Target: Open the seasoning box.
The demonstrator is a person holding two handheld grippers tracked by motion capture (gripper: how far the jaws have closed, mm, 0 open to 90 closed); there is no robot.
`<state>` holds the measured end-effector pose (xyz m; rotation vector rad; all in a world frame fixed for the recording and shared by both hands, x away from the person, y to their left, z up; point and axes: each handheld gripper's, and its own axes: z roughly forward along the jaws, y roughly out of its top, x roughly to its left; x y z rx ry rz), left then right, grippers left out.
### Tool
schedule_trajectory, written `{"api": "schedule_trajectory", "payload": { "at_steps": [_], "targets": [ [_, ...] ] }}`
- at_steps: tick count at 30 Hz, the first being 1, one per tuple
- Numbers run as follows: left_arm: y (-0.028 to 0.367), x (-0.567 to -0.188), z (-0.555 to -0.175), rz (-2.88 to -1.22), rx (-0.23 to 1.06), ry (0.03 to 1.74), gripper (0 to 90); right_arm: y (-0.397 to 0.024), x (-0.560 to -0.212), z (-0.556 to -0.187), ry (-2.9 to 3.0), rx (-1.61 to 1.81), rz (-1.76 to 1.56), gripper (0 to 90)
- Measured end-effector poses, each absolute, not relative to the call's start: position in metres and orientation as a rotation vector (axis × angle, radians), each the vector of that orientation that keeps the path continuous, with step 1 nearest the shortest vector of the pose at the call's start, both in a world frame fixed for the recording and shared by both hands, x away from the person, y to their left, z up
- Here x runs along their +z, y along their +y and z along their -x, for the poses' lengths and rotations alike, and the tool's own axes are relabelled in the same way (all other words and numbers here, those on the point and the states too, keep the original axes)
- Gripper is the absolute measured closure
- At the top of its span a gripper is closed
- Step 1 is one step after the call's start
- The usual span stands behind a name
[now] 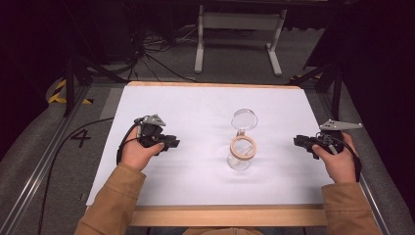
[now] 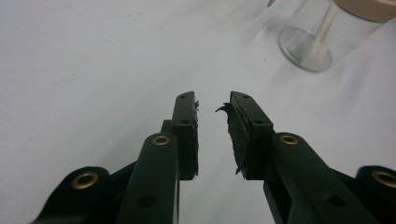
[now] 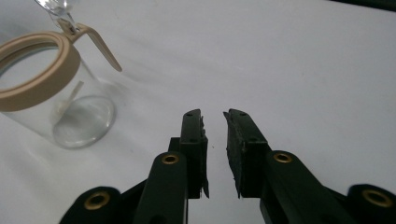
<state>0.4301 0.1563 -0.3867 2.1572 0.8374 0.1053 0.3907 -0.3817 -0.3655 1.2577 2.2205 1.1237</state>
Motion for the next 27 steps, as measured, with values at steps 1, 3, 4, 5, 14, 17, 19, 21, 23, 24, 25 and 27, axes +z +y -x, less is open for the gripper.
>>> {"api": "schedule_trajectory", "payload": {
  "at_steps": [1, 3, 4, 5, 14, 17, 19, 21, 23, 24, 25, 27],
  "targets": [
    [0.156, -0.388, -0.431, -2.152, 0.101, 0.844, 72.5, -0.383, -0.368, -0.391, 2.227, 1.121, -1.271, 77.1],
    [0.157, -0.391, -0.433, -2.159, 0.094, 0.852, 72.4, -0.384, -0.372, -0.393, 2.238, 1.109, -1.289, 77.1],
    [0.158, -0.393, -0.433, -2.166, 0.087, 0.859, 72.3, -0.385, -0.374, -0.394, 2.243, 1.103, -1.29, 76.9],
    [0.158, -0.393, -0.433, -2.166, 0.087, 0.859, 72.3, -0.385, -0.374, -0.394, 2.243, 1.103, -1.29, 76.9],
    [0.159, -0.406, -0.438, -2.188, 0.077, 0.893, 71.6, -0.387, -0.397, -0.404, 2.31, 1.059, -1.37, 75.6],
    [0.158, -0.409, -0.439, -2.2, 0.065, 0.905, 71.1, -0.386, -0.403, -0.406, 2.328, 1.046, -1.377, 75.6],
    [0.157, -0.412, -0.44, -2.222, 0.062, 0.903, 71.1, -0.384, -0.408, -0.407, 2.344, 1.043, -1.382, 75.6],
    [0.157, -0.414, -0.441, -2.235, 0.065, 0.907, 70.8, -0.38, -0.411, -0.409, 2.372, 1.028, -1.378, 75.5],
    [0.156, -0.414, -0.44, -2.242, 0.053, 0.911, 70.6, -0.377, -0.415, -0.41, 2.403, 1.004, -1.371, 75.3],
    [0.155, -0.415, -0.44, -2.245, 0.052, 0.909, 70.5, -0.376, -0.416, -0.41, 2.415, 0.994, -1.371, 75.3],
    [0.155, -0.415, -0.44, -2.245, 0.052, 0.909, 70.5, -0.374, -0.417, -0.411, 2.424, 0.987, -1.374, 75.3],
    [0.155, -0.415, -0.44, -2.247, 0.046, 0.911, 70.4, -0.373, -0.42, -0.411, 2.431, 0.981, -1.371, 75.3]
  ]
}}
